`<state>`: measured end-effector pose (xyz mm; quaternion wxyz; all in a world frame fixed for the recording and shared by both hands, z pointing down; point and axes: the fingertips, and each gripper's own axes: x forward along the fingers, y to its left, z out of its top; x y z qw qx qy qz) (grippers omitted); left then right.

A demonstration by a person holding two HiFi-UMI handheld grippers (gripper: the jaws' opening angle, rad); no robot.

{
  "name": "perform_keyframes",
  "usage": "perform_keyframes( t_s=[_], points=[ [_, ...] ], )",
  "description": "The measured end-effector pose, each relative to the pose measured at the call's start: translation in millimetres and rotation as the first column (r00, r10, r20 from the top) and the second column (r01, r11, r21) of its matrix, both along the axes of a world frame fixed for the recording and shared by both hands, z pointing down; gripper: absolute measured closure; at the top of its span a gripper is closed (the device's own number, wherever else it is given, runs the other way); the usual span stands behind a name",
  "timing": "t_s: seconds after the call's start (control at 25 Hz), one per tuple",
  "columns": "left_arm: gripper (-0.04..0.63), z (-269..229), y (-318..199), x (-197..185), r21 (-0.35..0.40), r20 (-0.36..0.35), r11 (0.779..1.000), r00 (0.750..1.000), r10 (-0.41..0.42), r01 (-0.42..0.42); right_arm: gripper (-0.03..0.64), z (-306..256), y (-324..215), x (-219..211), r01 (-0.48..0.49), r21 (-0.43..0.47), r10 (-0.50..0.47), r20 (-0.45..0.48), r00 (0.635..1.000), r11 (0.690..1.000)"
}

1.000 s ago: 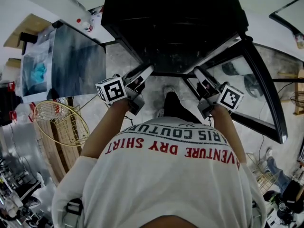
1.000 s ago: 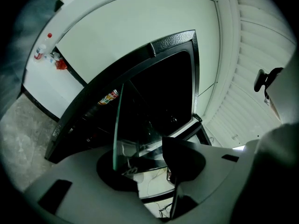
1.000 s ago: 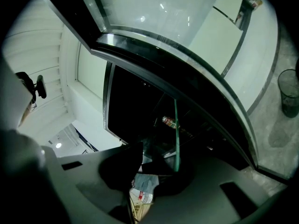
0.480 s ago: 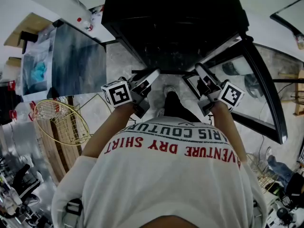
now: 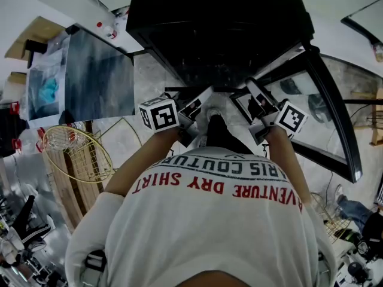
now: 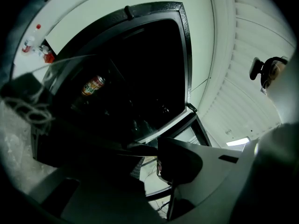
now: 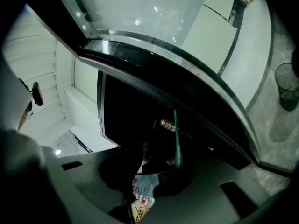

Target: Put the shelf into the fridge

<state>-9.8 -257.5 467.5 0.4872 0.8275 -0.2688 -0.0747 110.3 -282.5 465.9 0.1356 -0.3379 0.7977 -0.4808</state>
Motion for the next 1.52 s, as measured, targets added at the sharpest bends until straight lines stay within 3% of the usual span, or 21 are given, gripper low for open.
perform_keyframes(
  t_s=[0.28,0.64,1.04,1.52],
  points=[
    [0.488,-0.6,-2.2,17.3,0.004,0.005,0.999,0.999,0.039,-0.039,0.541,-2.9,-2.4,-3.2,0.000,0.005,0.000,-0.002,1.000,1.000],
    [0.492,-3.2,-4.6,20.3,-0.010,-0.012,1.000,1.000,0.026,-0.026,0.538,-7.5,-2.5,-3.3,0.002,0.040,-0.001,-0.029,1.000,0.999],
    [0.494,-12.3,-10.2,17.1,-0.022,-0.039,1.000,0.999,0.012,-0.013,0.474,-10.6,10.3,-6.5,0.063,0.071,-0.051,-0.159,0.986,0.996],
    [0.492,-18.2,-28.7,14.0,-0.019,-0.046,1.000,0.999,-0.018,0.017,0.462,-12.7,26.0,-9.7,0.134,0.117,-0.092,-0.308,0.947,0.984]
  ],
)
